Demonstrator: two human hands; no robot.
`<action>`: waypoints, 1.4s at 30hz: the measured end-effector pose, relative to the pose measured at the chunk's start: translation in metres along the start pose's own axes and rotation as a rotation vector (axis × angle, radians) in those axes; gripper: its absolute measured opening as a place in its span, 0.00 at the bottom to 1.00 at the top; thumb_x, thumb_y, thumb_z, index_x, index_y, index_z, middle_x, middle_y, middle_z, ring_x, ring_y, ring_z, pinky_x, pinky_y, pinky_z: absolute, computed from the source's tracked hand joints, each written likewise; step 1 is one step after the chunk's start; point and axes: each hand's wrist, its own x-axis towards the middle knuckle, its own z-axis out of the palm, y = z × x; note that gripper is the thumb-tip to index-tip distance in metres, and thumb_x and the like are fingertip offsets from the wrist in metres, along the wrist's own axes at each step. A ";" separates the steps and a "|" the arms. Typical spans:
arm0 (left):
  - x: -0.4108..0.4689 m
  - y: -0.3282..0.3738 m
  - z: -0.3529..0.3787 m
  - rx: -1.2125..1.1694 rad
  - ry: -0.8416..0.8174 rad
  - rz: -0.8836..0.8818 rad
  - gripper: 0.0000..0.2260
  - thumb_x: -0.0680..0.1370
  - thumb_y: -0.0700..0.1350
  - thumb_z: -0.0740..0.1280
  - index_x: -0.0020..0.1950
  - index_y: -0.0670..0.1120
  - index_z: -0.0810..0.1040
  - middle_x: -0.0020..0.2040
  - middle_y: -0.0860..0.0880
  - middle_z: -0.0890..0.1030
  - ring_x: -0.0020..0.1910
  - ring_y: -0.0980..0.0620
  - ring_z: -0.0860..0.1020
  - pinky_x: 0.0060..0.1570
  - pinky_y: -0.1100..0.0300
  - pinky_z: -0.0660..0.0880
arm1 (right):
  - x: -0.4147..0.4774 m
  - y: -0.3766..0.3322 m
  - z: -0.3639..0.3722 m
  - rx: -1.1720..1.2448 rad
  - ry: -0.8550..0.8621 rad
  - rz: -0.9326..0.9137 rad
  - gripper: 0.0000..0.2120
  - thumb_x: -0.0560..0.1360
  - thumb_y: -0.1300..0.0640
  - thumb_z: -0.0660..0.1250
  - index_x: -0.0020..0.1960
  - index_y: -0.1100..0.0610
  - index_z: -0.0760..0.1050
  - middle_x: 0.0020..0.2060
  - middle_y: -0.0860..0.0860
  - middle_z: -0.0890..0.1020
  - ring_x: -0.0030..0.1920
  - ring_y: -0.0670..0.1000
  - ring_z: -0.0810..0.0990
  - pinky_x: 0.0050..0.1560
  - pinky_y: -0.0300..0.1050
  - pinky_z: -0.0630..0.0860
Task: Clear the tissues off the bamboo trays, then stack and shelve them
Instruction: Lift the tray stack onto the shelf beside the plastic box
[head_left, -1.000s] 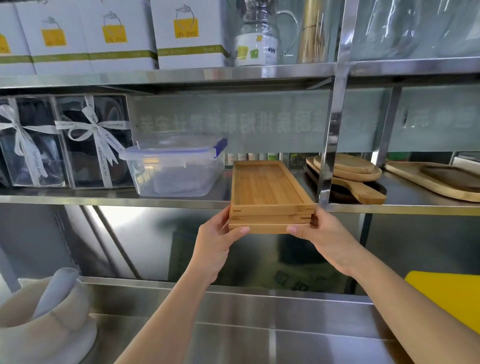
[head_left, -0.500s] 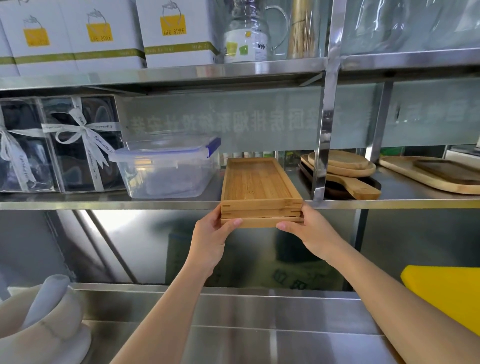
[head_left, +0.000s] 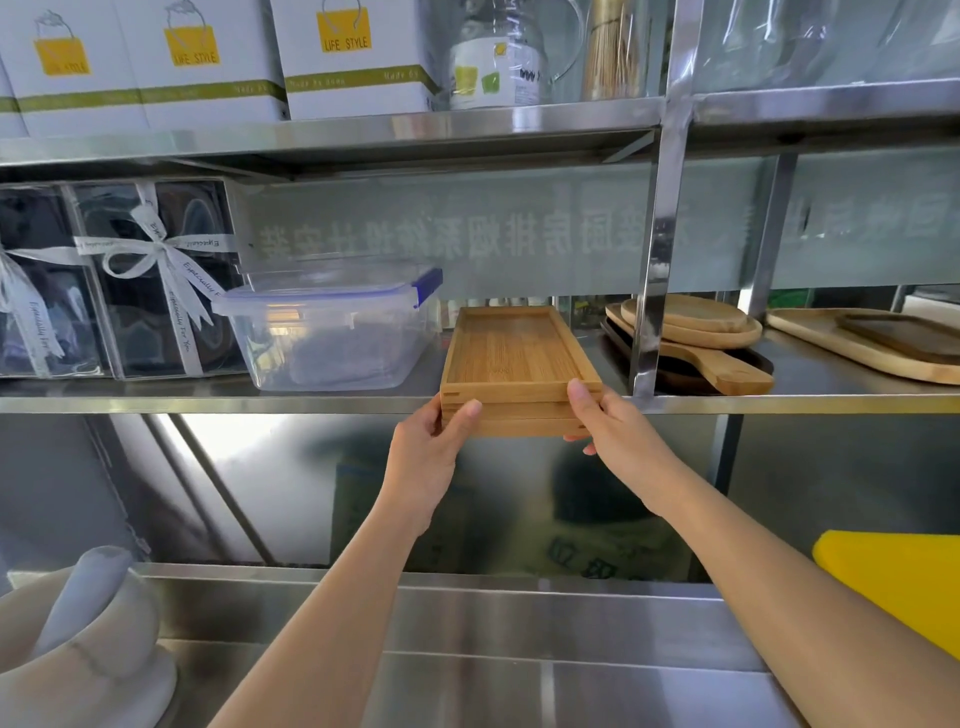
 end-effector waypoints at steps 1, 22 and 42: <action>0.000 0.002 0.001 -0.026 0.008 -0.009 0.21 0.70 0.62 0.61 0.54 0.49 0.76 0.43 0.58 0.79 0.46 0.57 0.77 0.44 0.67 0.71 | 0.001 -0.001 0.001 0.020 0.016 0.007 0.24 0.77 0.43 0.50 0.67 0.56 0.62 0.53 0.49 0.72 0.53 0.49 0.73 0.40 0.32 0.70; 0.009 -0.003 -0.008 0.155 -0.006 -0.028 0.18 0.72 0.45 0.70 0.61 0.48 0.75 0.55 0.51 0.80 0.54 0.50 0.78 0.63 0.48 0.70 | 0.013 0.016 -0.003 -0.247 -0.030 -0.102 0.21 0.75 0.54 0.62 0.67 0.52 0.62 0.53 0.47 0.75 0.44 0.44 0.73 0.54 0.46 0.74; 0.069 -0.020 0.015 0.373 0.214 -0.024 0.13 0.77 0.43 0.64 0.60 0.45 0.77 0.54 0.47 0.82 0.44 0.53 0.74 0.44 0.59 0.69 | 0.077 0.043 0.002 -0.684 0.178 -0.017 0.23 0.74 0.43 0.57 0.60 0.59 0.69 0.54 0.58 0.78 0.54 0.58 0.76 0.55 0.57 0.74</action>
